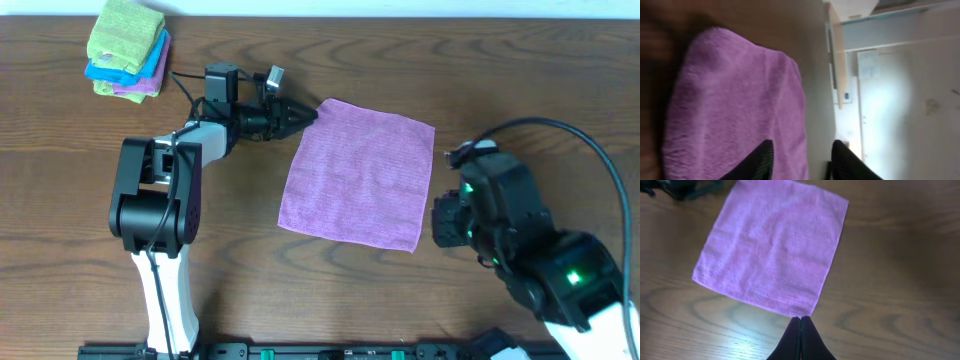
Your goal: Fold the cloth
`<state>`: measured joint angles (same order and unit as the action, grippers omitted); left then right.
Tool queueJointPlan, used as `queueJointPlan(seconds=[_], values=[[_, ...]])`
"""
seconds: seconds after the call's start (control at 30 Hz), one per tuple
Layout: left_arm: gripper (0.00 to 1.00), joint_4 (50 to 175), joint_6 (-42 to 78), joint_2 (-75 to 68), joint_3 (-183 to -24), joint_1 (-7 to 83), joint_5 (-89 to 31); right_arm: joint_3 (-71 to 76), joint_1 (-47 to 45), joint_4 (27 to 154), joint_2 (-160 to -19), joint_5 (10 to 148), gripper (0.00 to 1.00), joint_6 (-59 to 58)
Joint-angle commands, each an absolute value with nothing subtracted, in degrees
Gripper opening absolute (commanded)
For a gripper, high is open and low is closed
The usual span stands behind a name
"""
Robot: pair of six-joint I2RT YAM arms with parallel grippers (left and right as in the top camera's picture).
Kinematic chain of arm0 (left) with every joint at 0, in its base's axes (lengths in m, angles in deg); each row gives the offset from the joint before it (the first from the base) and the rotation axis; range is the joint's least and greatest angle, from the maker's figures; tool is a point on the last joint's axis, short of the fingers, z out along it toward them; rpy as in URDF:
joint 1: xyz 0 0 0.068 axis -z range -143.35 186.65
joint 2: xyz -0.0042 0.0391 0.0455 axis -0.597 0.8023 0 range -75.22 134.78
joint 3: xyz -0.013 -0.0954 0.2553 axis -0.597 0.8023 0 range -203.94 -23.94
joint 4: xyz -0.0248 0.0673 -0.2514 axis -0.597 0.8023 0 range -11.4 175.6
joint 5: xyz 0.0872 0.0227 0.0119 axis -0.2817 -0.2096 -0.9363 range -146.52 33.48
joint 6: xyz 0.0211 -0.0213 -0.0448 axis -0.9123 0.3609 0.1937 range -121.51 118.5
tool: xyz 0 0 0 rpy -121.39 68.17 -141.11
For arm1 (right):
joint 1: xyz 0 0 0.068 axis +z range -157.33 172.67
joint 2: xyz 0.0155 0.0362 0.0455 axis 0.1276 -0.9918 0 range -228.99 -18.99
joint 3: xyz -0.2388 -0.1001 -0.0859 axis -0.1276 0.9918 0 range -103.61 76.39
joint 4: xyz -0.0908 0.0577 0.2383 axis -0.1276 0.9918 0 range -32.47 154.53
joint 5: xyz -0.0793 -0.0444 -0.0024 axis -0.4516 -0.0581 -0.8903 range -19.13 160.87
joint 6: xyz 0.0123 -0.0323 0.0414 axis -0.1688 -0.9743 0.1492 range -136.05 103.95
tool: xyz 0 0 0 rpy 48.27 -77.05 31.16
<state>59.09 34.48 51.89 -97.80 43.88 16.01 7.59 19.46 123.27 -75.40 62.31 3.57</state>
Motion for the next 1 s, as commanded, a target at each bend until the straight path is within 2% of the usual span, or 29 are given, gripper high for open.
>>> queueJointPlan(seconds=[0.0, 0.23, 0.53, 0.77, 0.97], values=[[0.43, 58.98, 29.91, 52.17, -98.33, 43.74, 8.97, 7.42, 18.14, 123.66, -73.84, 61.88, 0.01, 1.03], [0.48, 60.8, 24.97, 52.17, -102.87, 44.9, -3.4, 7.46, 17.71, 123.75, -76.31, 61.88, 0.01, 1.03], [0.55, 84.86, 11.93, 52.17, -114.81, 49.12, -25.24, 7.46, 17.71, 123.71, -76.42, 61.9, 0.01, 1.03], [0.57, 92.23, 11.71, 53.4, -114.78, 49.23, -25.43, 7.46, 17.71, 123.51, -76.42, 61.9, 0.01, 1.06], [0.6, 90.63, 12.08, 56.96, -114.78, 49.23, -16.97, 7.46, 17.71, 123.73, -76.42, 62.14, 0.01, 1.06]])
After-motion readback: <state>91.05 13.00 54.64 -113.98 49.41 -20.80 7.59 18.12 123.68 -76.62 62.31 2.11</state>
